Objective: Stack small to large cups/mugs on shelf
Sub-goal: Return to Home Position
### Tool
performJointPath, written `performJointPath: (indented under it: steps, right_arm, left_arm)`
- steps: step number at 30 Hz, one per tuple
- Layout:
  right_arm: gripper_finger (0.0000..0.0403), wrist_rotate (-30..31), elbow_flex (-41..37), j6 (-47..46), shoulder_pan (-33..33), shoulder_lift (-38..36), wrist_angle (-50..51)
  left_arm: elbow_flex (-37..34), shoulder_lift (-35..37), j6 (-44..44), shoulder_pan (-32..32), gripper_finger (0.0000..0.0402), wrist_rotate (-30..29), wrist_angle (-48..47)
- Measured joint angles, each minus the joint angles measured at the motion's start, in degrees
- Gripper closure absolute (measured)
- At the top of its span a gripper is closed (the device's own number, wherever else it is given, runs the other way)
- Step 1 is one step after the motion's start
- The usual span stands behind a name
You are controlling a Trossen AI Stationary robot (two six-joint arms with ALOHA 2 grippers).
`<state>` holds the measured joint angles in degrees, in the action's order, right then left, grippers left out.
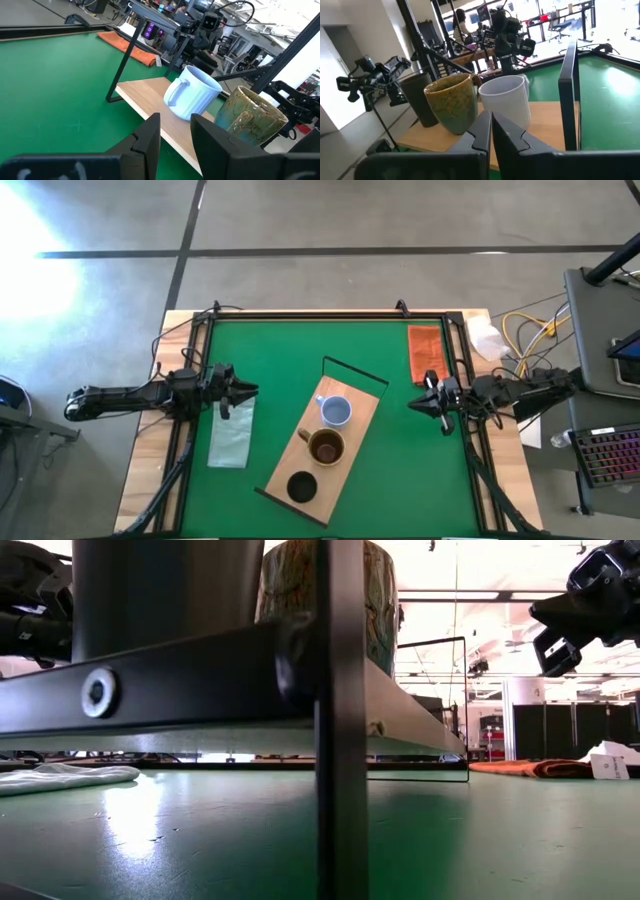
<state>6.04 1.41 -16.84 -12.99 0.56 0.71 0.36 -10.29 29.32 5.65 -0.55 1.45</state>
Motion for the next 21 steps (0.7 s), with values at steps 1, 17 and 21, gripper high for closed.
performJointPath:
  steps: [1,17,21]
  right_arm:
    - [0.0394,0.00,0.00,0.21,0.00,-0.03,0.00]
    - [0.0394,-0.02,0.00,0.33,0.00,0.35,-0.07]
    - [0.0394,-0.02,0.00,0.33,0.00,0.35,-0.07]
  left_arm:
    - [0.00,0.00,0.00,0.00,0.0308,0.00,0.01]
    - [0.00,-0.47,0.00,0.00,0.0308,0.04,0.14]
    - [0.00,-0.45,0.00,0.00,0.0308,0.04,0.18]
